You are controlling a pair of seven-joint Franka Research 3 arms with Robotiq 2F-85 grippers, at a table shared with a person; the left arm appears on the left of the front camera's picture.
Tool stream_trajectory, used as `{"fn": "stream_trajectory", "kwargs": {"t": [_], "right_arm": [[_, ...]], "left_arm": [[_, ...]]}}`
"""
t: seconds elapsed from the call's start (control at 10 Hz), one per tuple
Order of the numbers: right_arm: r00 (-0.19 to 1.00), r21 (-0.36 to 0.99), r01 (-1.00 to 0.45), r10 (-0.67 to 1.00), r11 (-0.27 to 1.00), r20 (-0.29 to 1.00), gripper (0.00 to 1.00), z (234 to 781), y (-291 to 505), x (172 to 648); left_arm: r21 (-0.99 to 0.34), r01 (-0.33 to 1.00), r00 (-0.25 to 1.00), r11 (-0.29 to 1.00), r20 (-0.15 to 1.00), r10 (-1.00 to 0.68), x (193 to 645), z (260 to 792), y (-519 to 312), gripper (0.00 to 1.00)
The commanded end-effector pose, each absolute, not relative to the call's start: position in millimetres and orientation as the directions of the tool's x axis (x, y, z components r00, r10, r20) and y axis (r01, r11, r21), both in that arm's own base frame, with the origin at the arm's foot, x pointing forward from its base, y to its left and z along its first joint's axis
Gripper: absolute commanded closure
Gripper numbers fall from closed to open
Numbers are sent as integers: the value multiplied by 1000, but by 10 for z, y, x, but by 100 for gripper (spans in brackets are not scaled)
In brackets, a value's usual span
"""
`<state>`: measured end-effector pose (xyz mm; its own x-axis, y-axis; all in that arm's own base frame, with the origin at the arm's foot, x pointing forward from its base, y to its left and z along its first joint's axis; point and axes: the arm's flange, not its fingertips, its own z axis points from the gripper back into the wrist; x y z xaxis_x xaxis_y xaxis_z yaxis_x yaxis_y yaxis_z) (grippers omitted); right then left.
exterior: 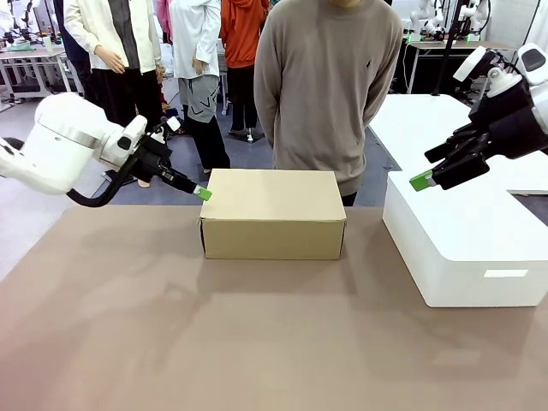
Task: Pack the shoes into the box.
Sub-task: Press down on the lid of the Shoes Box.
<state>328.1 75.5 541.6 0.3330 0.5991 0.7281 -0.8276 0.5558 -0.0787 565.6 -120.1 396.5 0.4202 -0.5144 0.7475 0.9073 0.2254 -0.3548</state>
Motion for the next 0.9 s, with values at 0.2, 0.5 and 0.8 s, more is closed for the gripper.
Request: {"fn": "stream_trajectory", "kwargs": {"t": [0.2, 0.5, 0.8], "right_arm": [[329, -71, -831, 590, 551, 737, 0, 5415, 753, 3290], [333, -79, -828, 599, 556, 728, 19, 5416, 754, 3281], [322, -106, -854, 677, 510, 662, 78, 5707, 960, 3412]], "left_arm": [[-272, 930, 362, 249, 545, -757, 5451, 4539, -1183, 48], [-211, 926, 372, 312, 383, -845, 5256, 4827, -1127, 0], [-162, 932, 358, 323, 292, -887, 5038, 4927, -1047, 0]]}}
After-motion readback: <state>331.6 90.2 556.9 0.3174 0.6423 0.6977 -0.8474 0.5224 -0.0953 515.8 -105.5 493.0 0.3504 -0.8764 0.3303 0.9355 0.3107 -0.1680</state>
